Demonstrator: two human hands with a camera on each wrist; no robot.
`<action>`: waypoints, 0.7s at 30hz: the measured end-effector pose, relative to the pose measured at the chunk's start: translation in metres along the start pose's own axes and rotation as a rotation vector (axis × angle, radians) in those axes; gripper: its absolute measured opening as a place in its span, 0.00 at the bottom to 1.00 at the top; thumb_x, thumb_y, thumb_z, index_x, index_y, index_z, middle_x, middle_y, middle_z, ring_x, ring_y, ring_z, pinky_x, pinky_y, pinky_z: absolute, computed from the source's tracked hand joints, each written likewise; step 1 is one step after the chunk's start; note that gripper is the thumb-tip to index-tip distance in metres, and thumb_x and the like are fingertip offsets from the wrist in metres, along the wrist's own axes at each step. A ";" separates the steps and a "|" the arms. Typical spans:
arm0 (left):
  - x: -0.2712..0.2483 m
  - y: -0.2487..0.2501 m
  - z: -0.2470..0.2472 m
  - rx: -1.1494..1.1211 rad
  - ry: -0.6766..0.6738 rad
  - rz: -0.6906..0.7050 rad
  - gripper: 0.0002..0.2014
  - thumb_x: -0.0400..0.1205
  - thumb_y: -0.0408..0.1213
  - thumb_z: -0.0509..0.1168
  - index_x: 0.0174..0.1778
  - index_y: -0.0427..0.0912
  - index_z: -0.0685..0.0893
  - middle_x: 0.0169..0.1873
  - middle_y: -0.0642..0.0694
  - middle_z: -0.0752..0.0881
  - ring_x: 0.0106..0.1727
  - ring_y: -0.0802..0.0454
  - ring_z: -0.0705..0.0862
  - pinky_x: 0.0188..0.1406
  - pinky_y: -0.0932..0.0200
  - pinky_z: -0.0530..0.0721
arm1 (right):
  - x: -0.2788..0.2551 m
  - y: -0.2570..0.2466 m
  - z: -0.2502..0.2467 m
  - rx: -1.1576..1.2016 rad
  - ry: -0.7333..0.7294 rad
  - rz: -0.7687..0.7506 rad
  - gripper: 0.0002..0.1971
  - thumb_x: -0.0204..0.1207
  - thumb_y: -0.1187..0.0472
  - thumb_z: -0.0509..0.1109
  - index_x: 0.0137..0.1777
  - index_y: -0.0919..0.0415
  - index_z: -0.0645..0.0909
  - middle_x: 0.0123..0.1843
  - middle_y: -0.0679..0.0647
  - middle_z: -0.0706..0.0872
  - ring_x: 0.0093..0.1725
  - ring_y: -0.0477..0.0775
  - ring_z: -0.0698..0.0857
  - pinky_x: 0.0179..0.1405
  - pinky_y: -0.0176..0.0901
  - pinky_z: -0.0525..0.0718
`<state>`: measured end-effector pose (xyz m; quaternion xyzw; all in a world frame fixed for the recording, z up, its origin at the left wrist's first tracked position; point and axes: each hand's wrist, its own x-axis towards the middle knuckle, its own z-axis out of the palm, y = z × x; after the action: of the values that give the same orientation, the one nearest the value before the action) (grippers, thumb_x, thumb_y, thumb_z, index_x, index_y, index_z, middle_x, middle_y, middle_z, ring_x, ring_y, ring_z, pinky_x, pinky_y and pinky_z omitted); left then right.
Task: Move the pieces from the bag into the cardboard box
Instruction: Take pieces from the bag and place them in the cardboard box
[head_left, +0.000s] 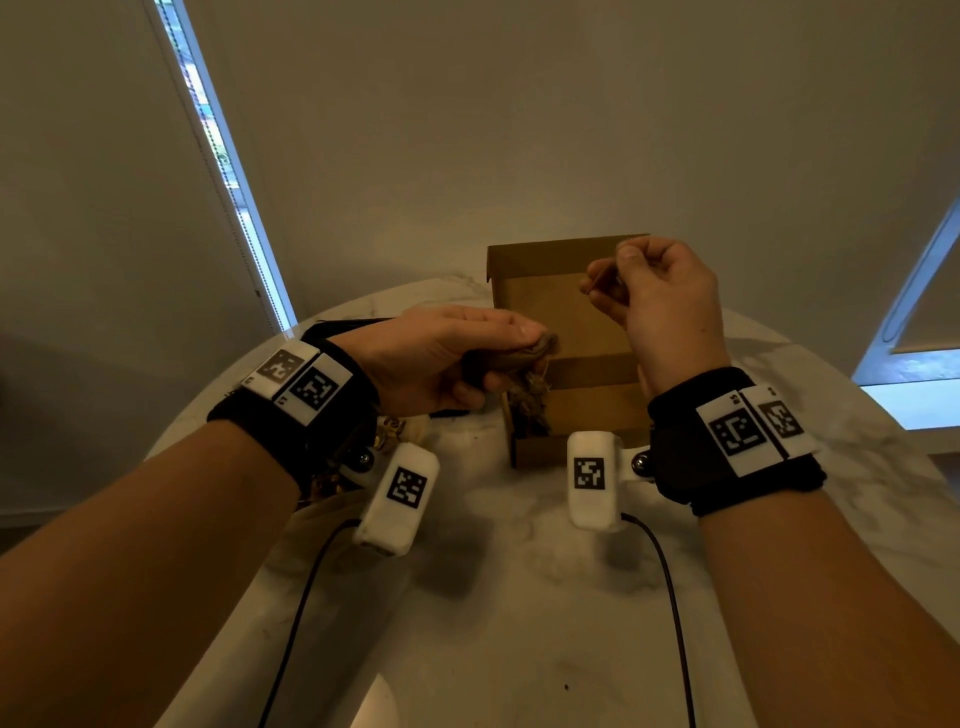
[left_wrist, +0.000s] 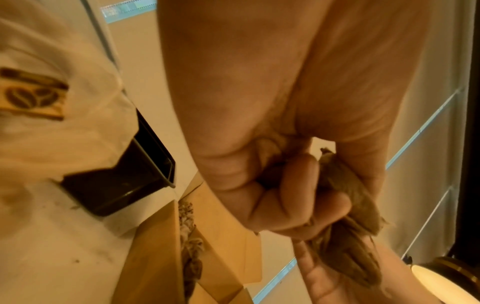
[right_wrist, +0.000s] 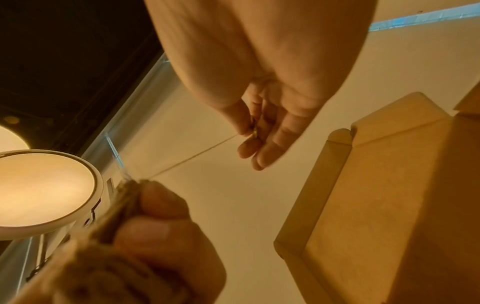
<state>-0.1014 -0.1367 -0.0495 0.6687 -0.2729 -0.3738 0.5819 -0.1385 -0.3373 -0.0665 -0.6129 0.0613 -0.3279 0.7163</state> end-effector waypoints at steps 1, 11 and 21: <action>0.000 0.000 0.001 -0.020 -0.004 0.015 0.06 0.84 0.39 0.67 0.54 0.44 0.87 0.44 0.47 0.87 0.35 0.57 0.74 0.27 0.66 0.64 | 0.000 0.001 -0.001 -0.063 0.001 0.011 0.06 0.89 0.61 0.63 0.51 0.54 0.80 0.43 0.53 0.90 0.41 0.50 0.91 0.41 0.40 0.89; 0.005 -0.005 0.010 -0.212 -0.007 0.170 0.09 0.83 0.34 0.67 0.59 0.45 0.83 0.51 0.44 0.87 0.37 0.57 0.77 0.30 0.67 0.71 | -0.002 0.006 -0.006 -0.503 -0.119 0.060 0.10 0.86 0.60 0.66 0.43 0.50 0.81 0.43 0.49 0.85 0.37 0.46 0.82 0.34 0.38 0.80; 0.022 -0.003 0.005 -0.461 0.491 0.388 0.12 0.88 0.36 0.66 0.67 0.45 0.79 0.61 0.41 0.84 0.32 0.59 0.77 0.25 0.68 0.75 | -0.008 0.005 -0.004 -0.592 -0.251 0.105 0.09 0.84 0.57 0.68 0.42 0.54 0.83 0.42 0.50 0.86 0.35 0.47 0.79 0.32 0.39 0.74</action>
<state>-0.0928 -0.1568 -0.0571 0.5259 -0.1557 -0.1372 0.8248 -0.1452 -0.3358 -0.0742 -0.8263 0.0966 -0.1801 0.5248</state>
